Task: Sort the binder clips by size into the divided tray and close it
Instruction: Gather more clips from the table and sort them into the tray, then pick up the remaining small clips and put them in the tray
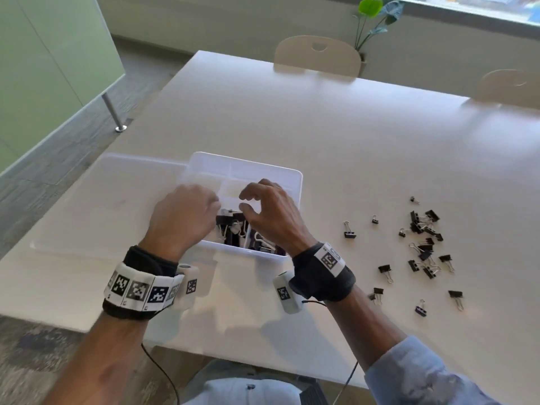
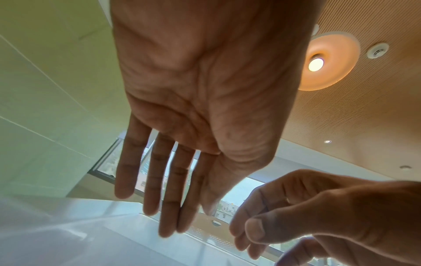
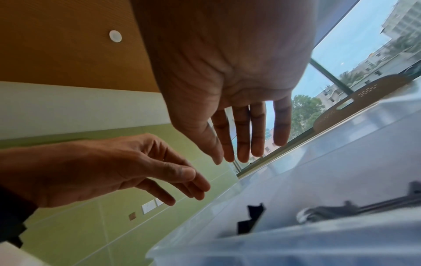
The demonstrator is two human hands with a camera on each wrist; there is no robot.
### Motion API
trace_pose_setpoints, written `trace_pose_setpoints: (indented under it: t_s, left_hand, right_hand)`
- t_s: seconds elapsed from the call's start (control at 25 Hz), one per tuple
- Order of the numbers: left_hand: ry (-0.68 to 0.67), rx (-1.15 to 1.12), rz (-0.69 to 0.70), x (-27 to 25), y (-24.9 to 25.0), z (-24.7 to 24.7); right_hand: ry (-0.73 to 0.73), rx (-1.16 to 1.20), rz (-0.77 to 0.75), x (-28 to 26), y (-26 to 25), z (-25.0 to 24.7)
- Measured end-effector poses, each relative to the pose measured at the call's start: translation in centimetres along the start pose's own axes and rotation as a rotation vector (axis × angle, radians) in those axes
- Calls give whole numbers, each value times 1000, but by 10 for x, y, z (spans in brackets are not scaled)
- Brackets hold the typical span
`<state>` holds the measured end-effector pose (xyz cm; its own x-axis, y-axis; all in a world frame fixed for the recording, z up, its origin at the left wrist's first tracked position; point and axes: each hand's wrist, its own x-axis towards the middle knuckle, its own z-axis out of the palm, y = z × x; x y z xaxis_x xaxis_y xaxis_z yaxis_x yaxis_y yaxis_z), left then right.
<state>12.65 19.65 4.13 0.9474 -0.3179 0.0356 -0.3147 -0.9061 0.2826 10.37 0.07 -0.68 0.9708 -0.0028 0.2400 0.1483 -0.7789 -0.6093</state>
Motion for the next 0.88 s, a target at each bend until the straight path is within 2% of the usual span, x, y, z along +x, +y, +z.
trace_pose_setpoints:
  t_s: [0.16,0.32,0.44,0.6,0.88]
  left_hand:
    - [-22,-55,158,11,64,18]
    - [-109,-82,276,21,133,49]
    - [-176,-93,366,28,182,69]
    - [-189,-137,486,34,247,91]
    - [-272,-87,609,70,334,140]
  right_hand:
    - [68,9,140,-33,55,-50]
    - [146,-7,307,-71,111,-102]
    - [170,-16,370,-97,150,-142]
    - [247,-34,447,-124,209,-194]
    - [149,-151,597,-143,297,-267]
